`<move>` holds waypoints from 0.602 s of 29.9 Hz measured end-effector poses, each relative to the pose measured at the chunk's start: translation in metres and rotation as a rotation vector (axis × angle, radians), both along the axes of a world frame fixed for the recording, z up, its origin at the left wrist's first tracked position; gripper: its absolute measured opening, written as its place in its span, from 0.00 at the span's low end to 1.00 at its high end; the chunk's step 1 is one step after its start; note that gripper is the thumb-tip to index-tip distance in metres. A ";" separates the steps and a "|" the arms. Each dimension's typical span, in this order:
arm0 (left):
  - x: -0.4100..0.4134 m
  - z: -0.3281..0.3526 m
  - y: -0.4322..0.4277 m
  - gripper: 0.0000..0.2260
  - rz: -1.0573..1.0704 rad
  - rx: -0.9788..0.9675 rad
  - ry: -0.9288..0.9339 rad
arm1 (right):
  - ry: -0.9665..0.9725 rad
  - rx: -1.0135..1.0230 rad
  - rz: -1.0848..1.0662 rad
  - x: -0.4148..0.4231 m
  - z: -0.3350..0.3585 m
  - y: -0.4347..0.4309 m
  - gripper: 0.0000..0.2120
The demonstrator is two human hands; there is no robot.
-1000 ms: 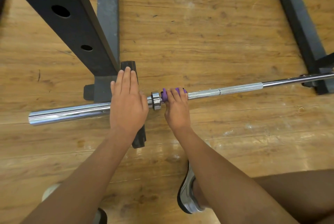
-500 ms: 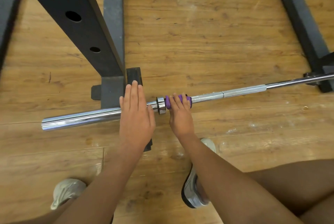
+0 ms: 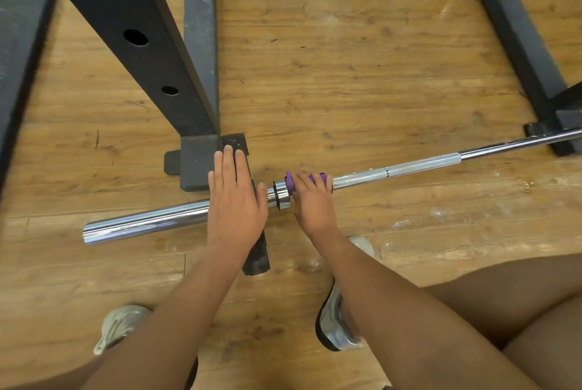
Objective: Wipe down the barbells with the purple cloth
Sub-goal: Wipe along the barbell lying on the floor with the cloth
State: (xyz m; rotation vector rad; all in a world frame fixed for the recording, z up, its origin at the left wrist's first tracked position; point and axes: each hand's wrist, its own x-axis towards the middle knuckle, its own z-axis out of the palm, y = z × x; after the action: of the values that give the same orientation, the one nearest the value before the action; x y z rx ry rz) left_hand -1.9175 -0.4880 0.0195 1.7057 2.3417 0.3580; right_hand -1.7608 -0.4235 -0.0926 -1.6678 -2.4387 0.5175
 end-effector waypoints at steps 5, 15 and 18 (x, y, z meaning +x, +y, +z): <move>0.008 -0.004 -0.027 0.29 -0.005 0.014 -0.007 | -0.020 0.029 0.127 0.026 0.001 0.000 0.25; 0.026 0.007 -0.036 0.31 0.042 -0.020 -0.032 | -0.087 0.052 0.178 0.044 -0.001 -0.026 0.33; 0.018 0.009 -0.021 0.29 0.036 -0.028 -0.023 | -0.091 0.038 0.156 0.042 0.004 -0.032 0.33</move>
State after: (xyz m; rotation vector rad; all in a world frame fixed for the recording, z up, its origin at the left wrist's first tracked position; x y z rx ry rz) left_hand -1.8993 -0.5093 0.0282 1.6405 2.3525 0.3469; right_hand -1.7188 -0.4555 -0.0885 -1.5265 -2.6412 0.4203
